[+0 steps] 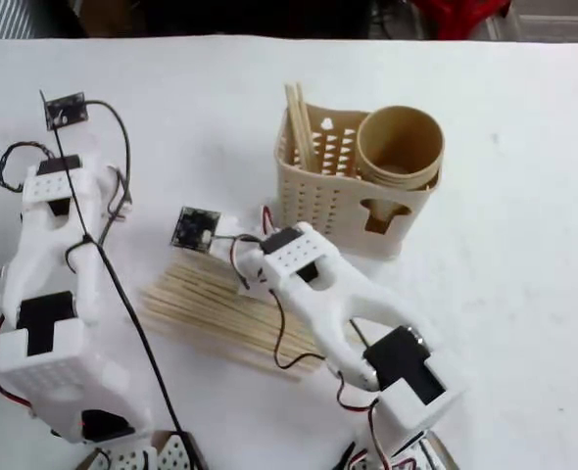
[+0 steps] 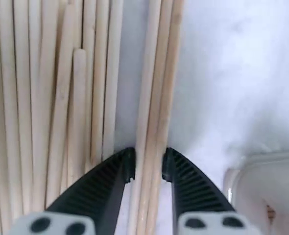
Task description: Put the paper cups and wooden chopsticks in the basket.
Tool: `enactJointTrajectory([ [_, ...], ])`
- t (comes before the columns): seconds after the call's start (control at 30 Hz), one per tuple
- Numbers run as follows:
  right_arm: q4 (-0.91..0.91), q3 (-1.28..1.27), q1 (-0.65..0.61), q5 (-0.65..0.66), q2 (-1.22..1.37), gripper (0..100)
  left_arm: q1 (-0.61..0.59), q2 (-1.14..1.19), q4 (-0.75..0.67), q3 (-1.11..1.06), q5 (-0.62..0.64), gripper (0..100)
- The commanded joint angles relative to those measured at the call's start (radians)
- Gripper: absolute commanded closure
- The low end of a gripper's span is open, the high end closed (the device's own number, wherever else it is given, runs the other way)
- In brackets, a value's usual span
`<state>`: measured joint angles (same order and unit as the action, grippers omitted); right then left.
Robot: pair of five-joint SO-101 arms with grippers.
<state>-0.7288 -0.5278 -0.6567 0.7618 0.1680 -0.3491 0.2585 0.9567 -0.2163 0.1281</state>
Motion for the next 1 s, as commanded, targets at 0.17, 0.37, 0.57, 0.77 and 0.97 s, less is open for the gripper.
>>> enactJointTrajectory([
  [0.17, -0.096, -0.040, 0.001, -0.034, -0.176, 94.3, -0.005, -0.004, -0.015, 0.011, 0.005, 93],
  [0.37, -0.096, -0.140, -0.018, -0.040, -0.325, 94.4, -0.005, -0.004, -0.015, 0.011, 0.005, 93],
  [0.57, -0.094, -0.199, -0.021, -0.041, -0.441, 93.9, -0.005, -0.004, -0.015, 0.009, 0.005, 93],
  [0.77, -0.030, -0.196, -0.019, -0.034, -0.372, 86.2, -0.005, -0.004, -0.015, 0.006, 0.005, 93],
  [0.97, 0.018, -0.107, -0.008, -0.034, -0.180, 86.9, -0.008, -0.004, -0.015, 0.006, 0.005, 93],
])
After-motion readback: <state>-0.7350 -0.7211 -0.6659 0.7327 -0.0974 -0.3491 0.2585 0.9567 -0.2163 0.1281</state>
